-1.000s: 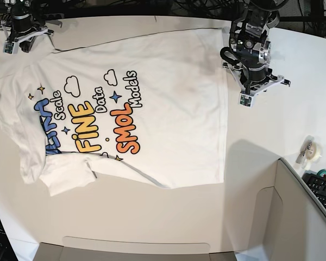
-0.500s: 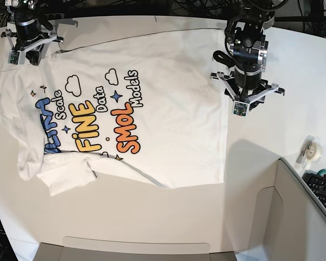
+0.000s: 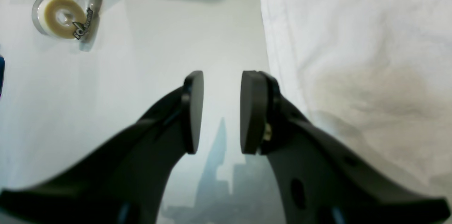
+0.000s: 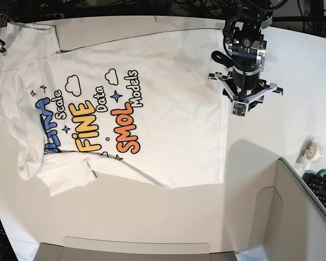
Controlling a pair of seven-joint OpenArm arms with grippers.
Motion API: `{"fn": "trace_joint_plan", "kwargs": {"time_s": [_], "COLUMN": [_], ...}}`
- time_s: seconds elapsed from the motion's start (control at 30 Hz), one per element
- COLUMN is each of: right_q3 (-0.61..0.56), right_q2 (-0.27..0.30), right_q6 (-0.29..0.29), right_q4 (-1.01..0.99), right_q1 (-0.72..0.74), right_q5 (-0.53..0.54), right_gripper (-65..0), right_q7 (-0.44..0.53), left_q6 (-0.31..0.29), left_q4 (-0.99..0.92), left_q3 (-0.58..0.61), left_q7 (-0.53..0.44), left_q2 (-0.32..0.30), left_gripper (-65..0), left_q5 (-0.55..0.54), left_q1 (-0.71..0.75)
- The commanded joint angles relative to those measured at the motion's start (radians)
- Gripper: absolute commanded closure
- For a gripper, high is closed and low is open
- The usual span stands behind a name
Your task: Layout the t-shirt on the table in an organized manner, then fold the t-shirt properly
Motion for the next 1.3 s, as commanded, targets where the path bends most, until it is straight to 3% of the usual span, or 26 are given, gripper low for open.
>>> {"fn": "trace_joint_plan", "kwargs": {"time_s": [0.0, 0.1, 0.2, 0.37, 0.5, 0.67, 0.93, 1.27], "right_q3": [0.053, 0.154, 0.238, 0.387, 0.395, 0.344, 0.171, 0.086], "right_q2": [0.013, 0.011, 0.014, 0.057, 0.115, 0.140, 0.155, 0.168], "right_q6": [0.041, 0.160, 0.245, 0.344, 0.423, 0.518, 0.530, 0.530], "right_q4": [0.009, -0.029, -0.112, -0.344, -0.526, -0.668, -0.755, -0.774], "right_q1": [0.003, 0.048, 0.100, 0.219, 0.278, 0.333, 0.384, 0.411], "right_q5": [0.055, 0.171, 0.268, 0.334, 0.340, 0.340, 0.333, 0.300], "right_gripper": [-34.0, -34.5, -34.6, -34.7, -34.7, -34.7, -34.7, -34.6], "right_q7": [-0.026, -0.164, -0.310, -0.557, -0.617, -0.648, -0.641, -0.641], "left_q6": [0.005, 0.005, 0.003, 0.003, 0.003, 0.003, 0.003, 0.003], "left_q4": [0.018, 0.018, 0.018, 0.014, 0.014, 0.012, 0.012, 0.011], "left_q3": [-0.020, -0.078, -0.129, -0.165, -0.162, -0.158, -0.158, -0.156], "left_q7": [-0.021, -0.021, -0.021, -0.021, -0.021, -0.021, -0.021, -0.021], "left_q2": [-0.002, -0.002, -0.002, -0.007, -0.009, -0.009, -0.010, -0.010], "left_gripper": [-18.3, -20.4, -22.2, -22.5, -22.6, -22.6, -22.6, -22.5], "left_q5": [-0.024, -0.154, -0.277, -0.365, -0.368, -0.369, -0.369, -0.369], "left_q1": [-0.005, -0.008, -0.008, 0.000, 0.031, 0.035, 0.043, 0.054]}}
